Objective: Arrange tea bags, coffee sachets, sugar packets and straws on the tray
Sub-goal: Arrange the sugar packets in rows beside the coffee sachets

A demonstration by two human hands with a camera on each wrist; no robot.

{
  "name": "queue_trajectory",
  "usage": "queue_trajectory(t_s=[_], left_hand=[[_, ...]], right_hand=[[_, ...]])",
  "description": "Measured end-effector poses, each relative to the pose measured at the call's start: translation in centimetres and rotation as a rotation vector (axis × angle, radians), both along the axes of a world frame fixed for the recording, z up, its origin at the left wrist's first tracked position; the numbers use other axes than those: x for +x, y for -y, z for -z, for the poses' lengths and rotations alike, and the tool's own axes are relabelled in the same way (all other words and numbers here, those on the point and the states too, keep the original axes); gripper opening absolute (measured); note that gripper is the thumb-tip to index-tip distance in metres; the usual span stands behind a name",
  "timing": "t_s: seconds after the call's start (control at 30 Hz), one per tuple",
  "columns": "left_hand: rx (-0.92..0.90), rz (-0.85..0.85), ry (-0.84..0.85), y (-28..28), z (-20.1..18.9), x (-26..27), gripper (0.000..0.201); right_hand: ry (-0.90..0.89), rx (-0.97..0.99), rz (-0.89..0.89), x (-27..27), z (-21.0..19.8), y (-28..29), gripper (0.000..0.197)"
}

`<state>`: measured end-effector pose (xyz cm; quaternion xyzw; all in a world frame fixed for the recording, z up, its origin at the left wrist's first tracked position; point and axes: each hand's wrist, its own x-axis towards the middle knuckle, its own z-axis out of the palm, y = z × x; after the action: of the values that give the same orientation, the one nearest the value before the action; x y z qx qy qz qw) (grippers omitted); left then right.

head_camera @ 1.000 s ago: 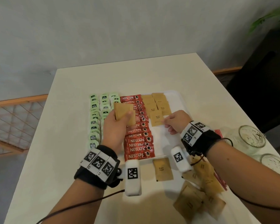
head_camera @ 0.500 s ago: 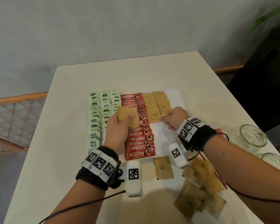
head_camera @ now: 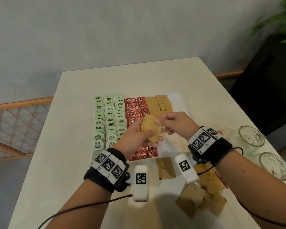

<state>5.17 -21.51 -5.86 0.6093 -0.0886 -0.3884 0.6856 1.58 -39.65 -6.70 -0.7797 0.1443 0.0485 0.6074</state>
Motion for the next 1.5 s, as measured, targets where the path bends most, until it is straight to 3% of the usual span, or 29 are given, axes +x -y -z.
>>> queue_trajectory(t_s=[0.17, 0.33, 0.47, 0.63, 0.7, 0.83, 0.93, 1.07, 1.5], left_hand=[[0.087, 0.021, 0.054, -0.3, -0.5, -0.6, 0.048], [0.289, -0.12, 0.095, -1.4, -0.3, -0.8, 0.04], [0.206, -0.154, 0.053, -1.4, -1.1, -1.2, 0.025], [0.116, -0.089, 0.101, 0.0, -1.1, -2.3, 0.039], [0.128, -0.126, 0.128, 0.5, -0.8, -2.3, 0.034], [0.156, -0.227, 0.127, 0.2, -0.7, -1.2, 0.022], [0.153, -0.281, 0.048, -0.4, -0.7, -0.3, 0.021], [0.156, -0.319, 0.075, -0.8, -0.7, 0.4, 0.021], [0.122, -0.378, 0.11, -1.4, -0.6, 1.5, 0.017]], right_hand=[[0.034, 0.002, 0.087, -1.1, -0.8, 0.4, 0.017], [0.021, 0.009, 0.136, -2.1, -1.6, 1.3, 0.02], [0.022, 0.017, 0.153, -2.6, -1.8, 1.3, 0.019], [0.04, 0.081, 0.173, -2.8, -1.4, 0.4, 0.014], [0.022, 0.074, 0.146, -2.9, -1.0, 0.2, 0.011], [-0.067, -0.073, 0.035, -3.0, -0.3, 0.9, 0.01], [-0.112, -0.139, 0.145, -2.0, 0.6, 2.6, 0.01], [-0.218, -0.205, 0.268, 0.5, 1.5, 4.8, 0.016], [-0.333, -0.389, 0.214, 4.0, 1.8, 5.4, 0.019]])
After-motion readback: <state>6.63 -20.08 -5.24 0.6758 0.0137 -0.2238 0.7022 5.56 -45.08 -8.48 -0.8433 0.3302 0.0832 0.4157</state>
